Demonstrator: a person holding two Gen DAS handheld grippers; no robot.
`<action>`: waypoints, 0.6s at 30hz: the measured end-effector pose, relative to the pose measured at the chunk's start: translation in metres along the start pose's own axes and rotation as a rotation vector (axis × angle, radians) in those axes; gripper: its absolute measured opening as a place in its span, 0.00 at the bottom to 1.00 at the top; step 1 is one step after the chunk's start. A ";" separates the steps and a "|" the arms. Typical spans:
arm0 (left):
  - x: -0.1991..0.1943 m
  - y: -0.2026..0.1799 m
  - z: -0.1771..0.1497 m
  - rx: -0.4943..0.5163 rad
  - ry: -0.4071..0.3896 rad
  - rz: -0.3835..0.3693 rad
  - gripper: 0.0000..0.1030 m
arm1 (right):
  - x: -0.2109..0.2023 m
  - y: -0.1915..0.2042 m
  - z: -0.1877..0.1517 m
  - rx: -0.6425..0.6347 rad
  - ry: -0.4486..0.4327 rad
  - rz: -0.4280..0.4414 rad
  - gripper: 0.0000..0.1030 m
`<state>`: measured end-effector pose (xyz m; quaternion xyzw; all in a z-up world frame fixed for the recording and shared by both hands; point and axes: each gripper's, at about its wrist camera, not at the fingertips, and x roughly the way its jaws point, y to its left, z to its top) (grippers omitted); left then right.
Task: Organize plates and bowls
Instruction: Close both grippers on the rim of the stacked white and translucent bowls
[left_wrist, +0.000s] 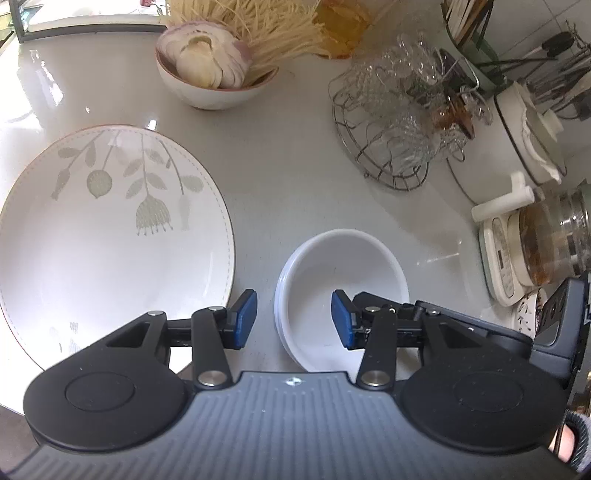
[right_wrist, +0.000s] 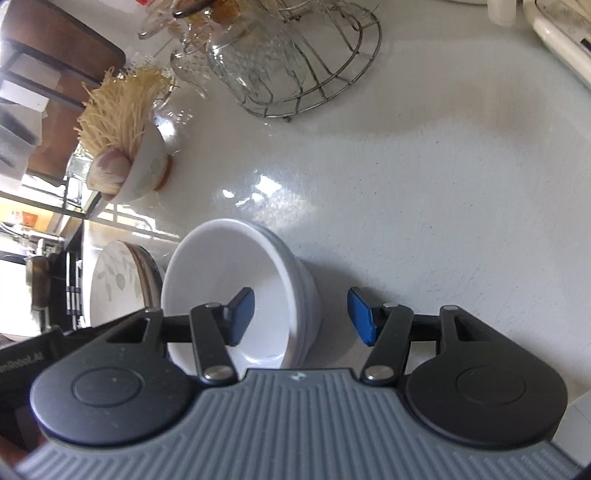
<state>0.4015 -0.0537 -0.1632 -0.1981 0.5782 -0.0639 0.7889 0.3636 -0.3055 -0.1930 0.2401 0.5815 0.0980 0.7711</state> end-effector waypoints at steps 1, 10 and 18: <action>0.002 0.000 0.000 0.003 0.006 0.002 0.49 | 0.001 0.000 0.000 -0.001 0.004 0.005 0.52; 0.027 -0.010 0.003 0.038 0.056 0.048 0.49 | 0.005 -0.009 0.005 0.006 0.050 0.028 0.20; 0.042 -0.010 0.004 0.007 0.069 0.080 0.49 | 0.002 -0.014 0.009 -0.005 0.066 0.041 0.14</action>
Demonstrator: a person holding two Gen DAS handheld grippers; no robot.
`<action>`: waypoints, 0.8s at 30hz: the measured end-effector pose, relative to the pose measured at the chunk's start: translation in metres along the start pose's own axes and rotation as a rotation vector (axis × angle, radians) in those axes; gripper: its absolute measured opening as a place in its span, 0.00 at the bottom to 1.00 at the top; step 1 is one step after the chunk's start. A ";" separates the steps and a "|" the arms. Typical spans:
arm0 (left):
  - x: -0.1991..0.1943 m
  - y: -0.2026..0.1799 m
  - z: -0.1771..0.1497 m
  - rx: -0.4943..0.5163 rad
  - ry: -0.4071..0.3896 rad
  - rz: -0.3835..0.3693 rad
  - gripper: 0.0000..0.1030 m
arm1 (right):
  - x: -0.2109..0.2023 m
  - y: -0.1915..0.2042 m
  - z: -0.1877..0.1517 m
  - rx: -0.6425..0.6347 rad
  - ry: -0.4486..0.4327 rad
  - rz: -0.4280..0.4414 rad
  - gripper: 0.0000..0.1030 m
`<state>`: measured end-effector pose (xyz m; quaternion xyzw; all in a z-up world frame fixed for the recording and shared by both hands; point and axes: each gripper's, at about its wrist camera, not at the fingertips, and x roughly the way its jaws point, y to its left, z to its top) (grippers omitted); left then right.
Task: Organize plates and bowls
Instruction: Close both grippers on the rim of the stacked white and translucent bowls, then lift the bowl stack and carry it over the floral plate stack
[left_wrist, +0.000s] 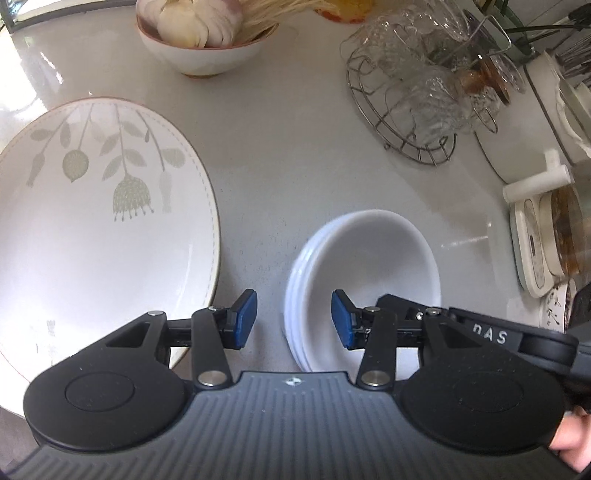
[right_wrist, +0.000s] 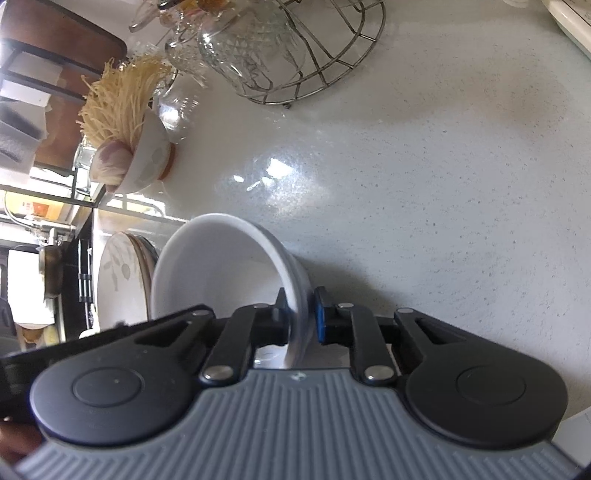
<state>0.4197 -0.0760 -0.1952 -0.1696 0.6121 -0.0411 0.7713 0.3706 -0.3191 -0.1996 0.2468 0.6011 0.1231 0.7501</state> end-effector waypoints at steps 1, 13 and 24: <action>0.001 -0.001 0.000 0.000 -0.001 0.003 0.49 | -0.001 -0.001 0.001 -0.002 -0.001 -0.002 0.14; 0.019 -0.009 -0.008 -0.055 0.005 -0.035 0.47 | -0.010 -0.012 0.007 -0.037 0.026 0.007 0.14; 0.018 -0.012 -0.028 -0.126 -0.052 -0.061 0.32 | -0.016 -0.011 0.008 -0.134 0.044 0.001 0.15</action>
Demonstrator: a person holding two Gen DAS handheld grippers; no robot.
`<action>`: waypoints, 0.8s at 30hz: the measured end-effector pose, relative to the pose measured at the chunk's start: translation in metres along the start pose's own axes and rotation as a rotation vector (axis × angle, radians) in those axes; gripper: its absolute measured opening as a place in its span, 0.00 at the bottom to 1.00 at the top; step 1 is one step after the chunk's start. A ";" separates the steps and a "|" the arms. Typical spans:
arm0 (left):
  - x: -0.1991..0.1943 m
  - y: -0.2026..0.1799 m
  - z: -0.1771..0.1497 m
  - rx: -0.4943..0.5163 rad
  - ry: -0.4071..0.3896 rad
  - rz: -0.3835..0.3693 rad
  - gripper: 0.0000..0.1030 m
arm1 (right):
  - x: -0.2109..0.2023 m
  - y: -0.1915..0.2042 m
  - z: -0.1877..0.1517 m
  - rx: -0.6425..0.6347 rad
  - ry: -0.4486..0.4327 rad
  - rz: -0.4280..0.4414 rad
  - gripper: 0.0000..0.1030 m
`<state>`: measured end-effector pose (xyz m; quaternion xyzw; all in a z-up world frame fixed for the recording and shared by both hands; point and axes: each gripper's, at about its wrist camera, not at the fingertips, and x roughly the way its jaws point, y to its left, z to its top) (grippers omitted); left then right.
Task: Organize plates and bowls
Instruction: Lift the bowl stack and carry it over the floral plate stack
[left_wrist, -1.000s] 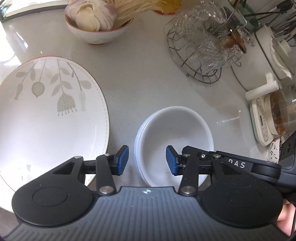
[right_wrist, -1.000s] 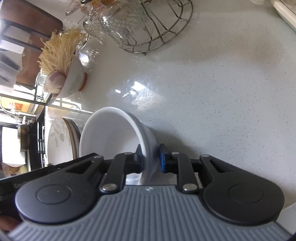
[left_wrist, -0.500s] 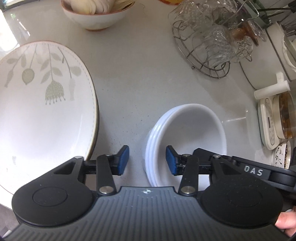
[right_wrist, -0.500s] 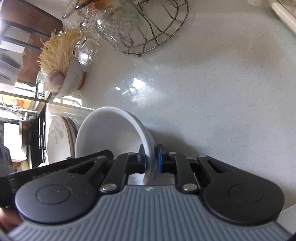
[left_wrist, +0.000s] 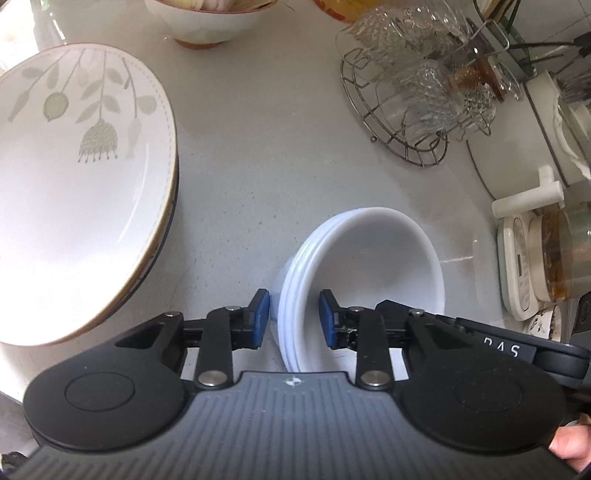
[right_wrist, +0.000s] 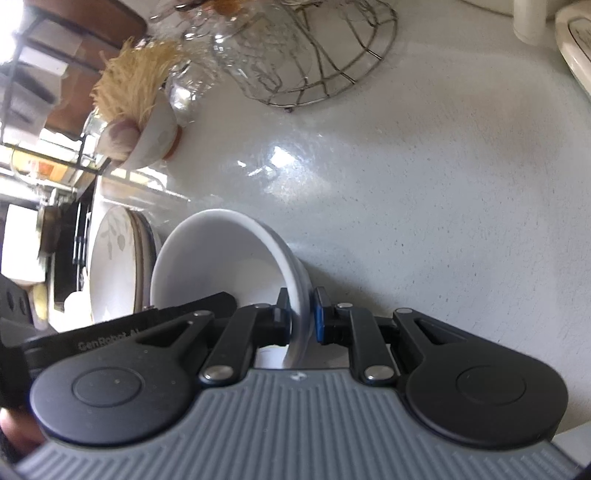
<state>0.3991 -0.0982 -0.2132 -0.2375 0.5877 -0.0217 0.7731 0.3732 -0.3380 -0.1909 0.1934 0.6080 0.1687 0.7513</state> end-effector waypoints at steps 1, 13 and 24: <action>-0.001 0.001 -0.001 -0.005 -0.003 -0.001 0.32 | 0.000 0.000 0.000 0.002 0.002 0.003 0.15; -0.047 0.012 -0.003 0.020 -0.021 -0.050 0.32 | -0.027 0.037 0.002 -0.055 -0.039 0.004 0.17; -0.099 0.023 0.017 0.051 -0.069 -0.089 0.32 | -0.046 0.089 0.010 -0.114 -0.107 -0.005 0.17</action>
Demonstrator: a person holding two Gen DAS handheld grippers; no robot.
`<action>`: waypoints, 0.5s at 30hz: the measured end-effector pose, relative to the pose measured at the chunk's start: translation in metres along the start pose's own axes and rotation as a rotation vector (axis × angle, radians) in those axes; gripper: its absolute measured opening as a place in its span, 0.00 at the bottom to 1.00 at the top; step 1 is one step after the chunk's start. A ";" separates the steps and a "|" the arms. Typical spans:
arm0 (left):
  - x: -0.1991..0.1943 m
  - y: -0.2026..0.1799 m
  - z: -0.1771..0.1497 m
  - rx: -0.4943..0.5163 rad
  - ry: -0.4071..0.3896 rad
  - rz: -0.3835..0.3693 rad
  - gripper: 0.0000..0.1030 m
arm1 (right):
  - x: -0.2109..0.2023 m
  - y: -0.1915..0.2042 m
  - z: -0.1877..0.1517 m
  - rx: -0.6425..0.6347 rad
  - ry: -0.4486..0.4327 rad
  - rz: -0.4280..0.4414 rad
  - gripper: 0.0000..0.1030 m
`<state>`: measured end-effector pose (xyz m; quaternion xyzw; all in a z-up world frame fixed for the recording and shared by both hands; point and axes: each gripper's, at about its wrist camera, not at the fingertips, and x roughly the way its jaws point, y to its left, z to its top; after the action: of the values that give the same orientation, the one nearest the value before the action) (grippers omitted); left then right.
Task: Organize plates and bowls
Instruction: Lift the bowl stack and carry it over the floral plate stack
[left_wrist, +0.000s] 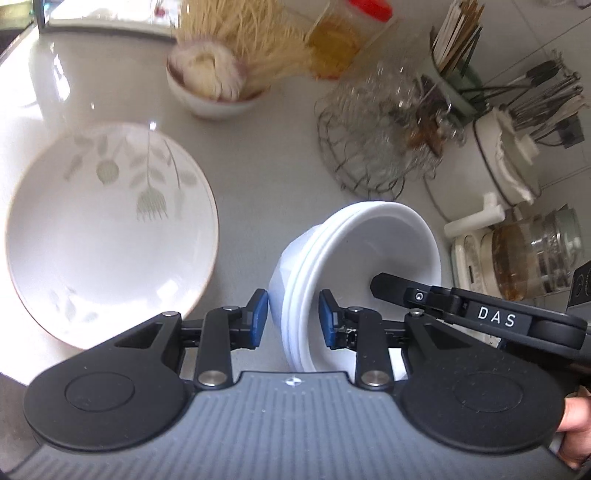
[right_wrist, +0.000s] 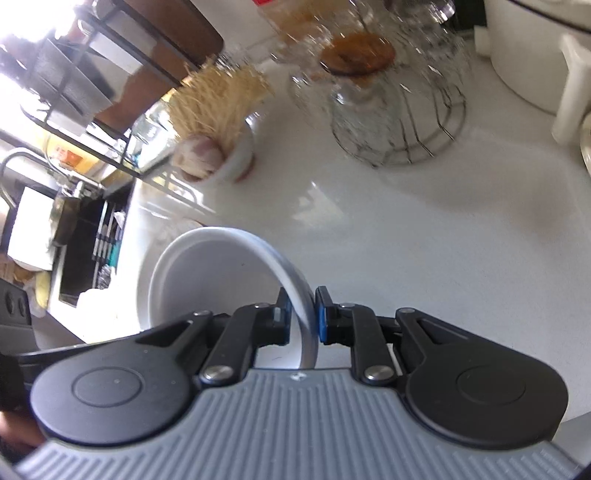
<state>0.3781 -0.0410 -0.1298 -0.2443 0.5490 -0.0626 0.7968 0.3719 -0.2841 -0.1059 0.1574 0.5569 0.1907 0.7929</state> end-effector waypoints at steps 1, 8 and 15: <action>-0.005 0.002 0.002 -0.003 -0.004 -0.006 0.32 | -0.002 0.004 0.001 0.000 -0.011 0.002 0.17; -0.034 0.019 0.019 -0.006 -0.042 -0.032 0.32 | -0.005 0.038 0.003 -0.033 -0.068 0.002 0.17; -0.053 0.046 0.023 -0.030 -0.092 -0.042 0.32 | 0.006 0.071 0.005 -0.083 -0.072 0.004 0.17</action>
<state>0.3704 0.0259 -0.0996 -0.2704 0.5075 -0.0597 0.8159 0.3695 -0.2189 -0.0765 0.1323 0.5193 0.2096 0.8178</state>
